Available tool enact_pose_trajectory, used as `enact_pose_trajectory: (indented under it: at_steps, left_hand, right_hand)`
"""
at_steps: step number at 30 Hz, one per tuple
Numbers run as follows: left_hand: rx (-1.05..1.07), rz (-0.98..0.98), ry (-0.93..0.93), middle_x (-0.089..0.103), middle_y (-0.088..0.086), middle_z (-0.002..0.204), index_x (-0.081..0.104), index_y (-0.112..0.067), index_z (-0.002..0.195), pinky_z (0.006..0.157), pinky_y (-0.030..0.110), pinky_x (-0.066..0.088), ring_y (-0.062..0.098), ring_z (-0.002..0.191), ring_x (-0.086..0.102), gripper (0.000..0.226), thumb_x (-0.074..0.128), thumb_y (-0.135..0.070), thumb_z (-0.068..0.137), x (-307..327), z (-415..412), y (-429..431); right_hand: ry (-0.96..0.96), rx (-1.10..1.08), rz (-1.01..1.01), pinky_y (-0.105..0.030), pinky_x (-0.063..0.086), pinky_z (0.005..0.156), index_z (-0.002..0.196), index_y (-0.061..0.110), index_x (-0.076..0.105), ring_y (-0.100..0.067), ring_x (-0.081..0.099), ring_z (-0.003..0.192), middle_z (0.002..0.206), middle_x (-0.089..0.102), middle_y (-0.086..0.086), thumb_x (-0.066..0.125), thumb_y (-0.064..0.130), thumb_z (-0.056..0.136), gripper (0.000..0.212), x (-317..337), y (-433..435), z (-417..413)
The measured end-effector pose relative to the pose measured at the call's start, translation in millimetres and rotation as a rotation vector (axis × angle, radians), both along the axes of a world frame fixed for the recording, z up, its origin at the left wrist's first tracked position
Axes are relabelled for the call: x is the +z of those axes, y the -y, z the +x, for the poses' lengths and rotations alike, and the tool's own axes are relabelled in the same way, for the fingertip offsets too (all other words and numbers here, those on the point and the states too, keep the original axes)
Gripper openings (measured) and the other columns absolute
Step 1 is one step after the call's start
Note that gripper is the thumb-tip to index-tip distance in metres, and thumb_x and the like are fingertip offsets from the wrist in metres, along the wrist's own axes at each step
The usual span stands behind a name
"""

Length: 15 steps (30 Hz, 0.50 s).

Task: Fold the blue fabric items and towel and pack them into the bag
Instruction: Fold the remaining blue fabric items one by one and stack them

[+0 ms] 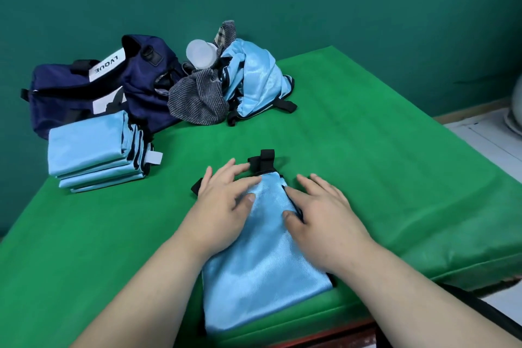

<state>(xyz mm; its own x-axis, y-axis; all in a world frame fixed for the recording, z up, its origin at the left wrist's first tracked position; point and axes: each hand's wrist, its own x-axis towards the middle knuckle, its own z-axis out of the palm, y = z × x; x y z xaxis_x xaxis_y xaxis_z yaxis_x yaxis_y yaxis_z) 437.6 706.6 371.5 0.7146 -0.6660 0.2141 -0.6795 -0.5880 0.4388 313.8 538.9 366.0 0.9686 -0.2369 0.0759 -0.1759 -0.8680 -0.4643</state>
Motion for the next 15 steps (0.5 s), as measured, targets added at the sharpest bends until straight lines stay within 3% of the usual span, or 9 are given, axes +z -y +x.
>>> enact_pose_trajectory:
  at_steps: [4,7,10,13,15]
  left_hand:
    - [0.067,-0.175,-0.067,0.045,-0.026,0.143,0.065,-0.045,0.112,0.123,0.043,0.011,-0.002,0.144,0.023,0.027,0.049,-0.047,0.091,2.3,-31.5,-47.6]
    - [0.078,-0.255,-0.139,0.047,-0.033,0.137,0.068,-0.044,0.107,0.116,0.034,0.029,0.000,0.139,0.036,0.032,0.047,-0.058,0.088,-5.3,-72.1,-86.8]
    - [0.035,-0.257,-0.128,0.048,-0.028,0.138,0.068,-0.041,0.111,0.113,0.025,0.032,0.006,0.141,0.036,0.039,0.044,-0.065,0.092,-12.7,-107.1,-115.1]
    - [0.007,-0.212,-0.095,0.043,-0.029,0.144,0.064,-0.040,0.119,0.115,0.022,0.026,0.003,0.144,0.030,0.043,0.045,-0.068,0.091,-15.7,-126.4,-129.4]
    - [-0.018,-0.152,-0.024,0.038,-0.033,0.147,0.060,-0.039,0.126,0.117,0.024,0.021,0.000,0.145,0.025,0.048,0.047,-0.069,0.090,-17.8,-130.3,-132.3]
  right_hand:
    - [0.075,0.009,0.029,-0.031,0.012,0.122,0.151,0.026,0.038,-0.021,0.026,0.146,0.158,0.035,0.000,0.040,0.018,0.099,0.052,-2.4,3.4,-6.7]
    - [0.133,0.042,0.109,-0.025,0.019,0.119,0.145,0.022,0.048,-0.018,0.031,0.143,0.154,0.041,0.000,0.044,0.011,0.098,0.049,-2.2,4.8,-16.8]
    - [0.173,0.097,0.155,-0.016,0.017,0.114,0.136,0.021,0.060,-0.011,0.031,0.142,0.147,0.047,0.008,0.048,0.008,0.098,0.042,-4.2,3.9,-34.0]
    - [0.203,0.166,0.139,-0.018,0.019,0.116,0.124,0.023,0.069,-0.006,0.033,0.141,0.139,0.052,0.013,0.053,0.010,0.095,0.036,-10.3,0.3,-55.0]
    - [0.216,0.205,0.134,-0.020,0.023,0.117,0.117,0.024,0.072,-0.003,0.033,0.139,0.135,0.052,0.018,0.053,0.023,0.091,0.032,-12.2,-4.3,-67.7]
